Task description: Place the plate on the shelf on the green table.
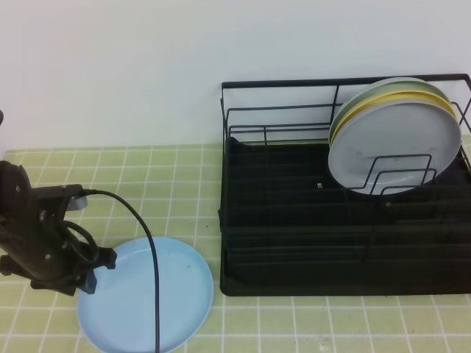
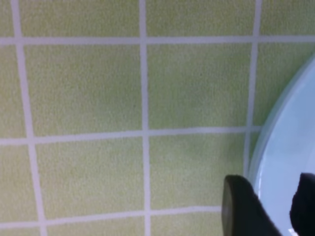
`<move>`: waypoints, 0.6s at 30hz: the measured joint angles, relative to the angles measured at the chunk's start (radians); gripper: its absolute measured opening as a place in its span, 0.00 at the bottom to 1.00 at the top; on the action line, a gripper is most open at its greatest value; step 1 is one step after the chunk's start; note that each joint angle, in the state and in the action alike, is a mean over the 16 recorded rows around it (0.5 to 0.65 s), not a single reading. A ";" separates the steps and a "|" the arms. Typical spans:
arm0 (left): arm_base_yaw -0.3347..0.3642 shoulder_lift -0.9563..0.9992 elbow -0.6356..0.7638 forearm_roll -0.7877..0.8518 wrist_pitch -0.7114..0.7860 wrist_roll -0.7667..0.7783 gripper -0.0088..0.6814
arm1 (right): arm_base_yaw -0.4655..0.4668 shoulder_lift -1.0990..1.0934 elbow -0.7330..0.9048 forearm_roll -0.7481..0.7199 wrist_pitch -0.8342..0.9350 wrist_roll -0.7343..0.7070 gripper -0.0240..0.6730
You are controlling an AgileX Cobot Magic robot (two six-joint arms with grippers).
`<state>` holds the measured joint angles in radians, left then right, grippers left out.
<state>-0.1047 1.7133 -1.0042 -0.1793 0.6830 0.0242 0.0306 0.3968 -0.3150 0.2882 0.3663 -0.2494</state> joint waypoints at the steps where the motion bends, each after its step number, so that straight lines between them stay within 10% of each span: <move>1: 0.000 0.001 0.000 0.000 0.000 0.003 0.32 | 0.000 0.000 0.000 0.000 0.000 0.000 0.05; 18: 0.000 0.046 0.000 -0.019 -0.003 0.020 0.28 | 0.000 0.000 0.000 0.000 0.000 0.000 0.05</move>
<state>-0.1046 1.7593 -1.0044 -0.1986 0.6798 0.0445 0.0306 0.3968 -0.3150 0.2882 0.3663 -0.2494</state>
